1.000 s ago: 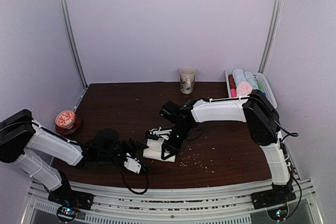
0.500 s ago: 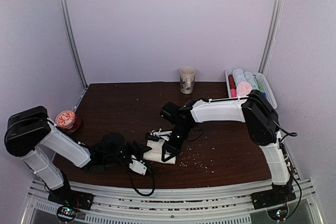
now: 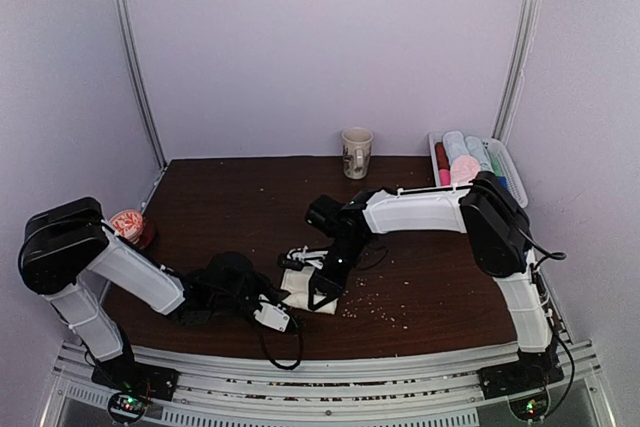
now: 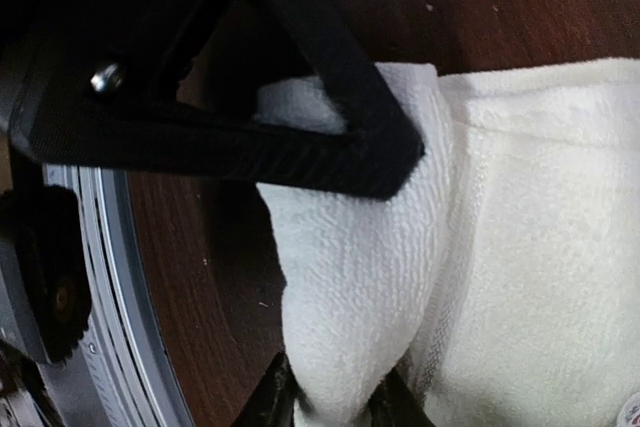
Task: Roll the towels
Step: Roll the towel at the center of the board.
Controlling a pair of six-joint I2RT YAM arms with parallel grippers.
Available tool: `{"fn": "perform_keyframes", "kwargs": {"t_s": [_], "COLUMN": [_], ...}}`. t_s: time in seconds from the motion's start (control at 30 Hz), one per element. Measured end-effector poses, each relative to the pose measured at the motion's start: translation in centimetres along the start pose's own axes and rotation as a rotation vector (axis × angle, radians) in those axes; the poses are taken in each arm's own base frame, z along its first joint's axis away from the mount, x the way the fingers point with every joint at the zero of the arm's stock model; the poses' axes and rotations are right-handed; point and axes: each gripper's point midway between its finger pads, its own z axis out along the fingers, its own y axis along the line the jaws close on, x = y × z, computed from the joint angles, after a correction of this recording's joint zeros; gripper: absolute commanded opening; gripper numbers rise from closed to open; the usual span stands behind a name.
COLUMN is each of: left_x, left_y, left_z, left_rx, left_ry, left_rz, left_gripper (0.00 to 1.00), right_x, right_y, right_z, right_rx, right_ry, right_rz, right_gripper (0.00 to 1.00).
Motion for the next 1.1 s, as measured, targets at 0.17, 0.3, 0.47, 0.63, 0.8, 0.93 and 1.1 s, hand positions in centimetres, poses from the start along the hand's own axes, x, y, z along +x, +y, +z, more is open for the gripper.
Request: {"fn": "perform_keyframes", "kwargs": {"t_s": [0.17, 0.3, 0.47, 0.63, 0.8, 0.93, 1.1], "left_x": [-0.7, -0.8, -0.7, -0.5, -0.6, -0.5, -0.4], "left_y": [0.2, 0.4, 0.5, 0.9, 1.4, 1.7, 1.7], "left_z": [0.4, 0.5, 0.6, 1.3, 2.1, 2.4, 2.3], "left_rx": [0.089, 0.176, 0.292, 0.407, 0.522, 0.612, 0.711], "left_ry": [-0.017, -0.035, -0.057, -0.081, -0.121, -0.164, -0.218], "left_rz": [-0.048, -0.113, -0.202, -0.294, -0.383, -0.461, -0.556], "left_gripper": [0.0, 0.0, 0.0, 0.0, 0.0, 0.0, 0.0], "right_x": [0.6, 0.6, 1.0, 2.3, 3.9, 4.7, 5.3], "right_y": [0.0, 0.7, 2.0, 2.2, 3.1, 4.4, 5.0], "right_z": [-1.2, -4.2, -8.7, -10.9, -10.5, -10.1, -9.9], "right_rx": [0.063, 0.163, 0.307, 0.457, 0.572, 0.654, 0.737], "right_ry": [-0.017, -0.078, -0.192, -0.256, -0.265, -0.292, -0.34], "right_rz": [-0.014, -0.056, -0.13, -0.175, -0.233, -0.304, -0.392], "right_gripper": [0.55, 0.62, 0.68, 0.71, 0.74, 0.76, 0.77]}}
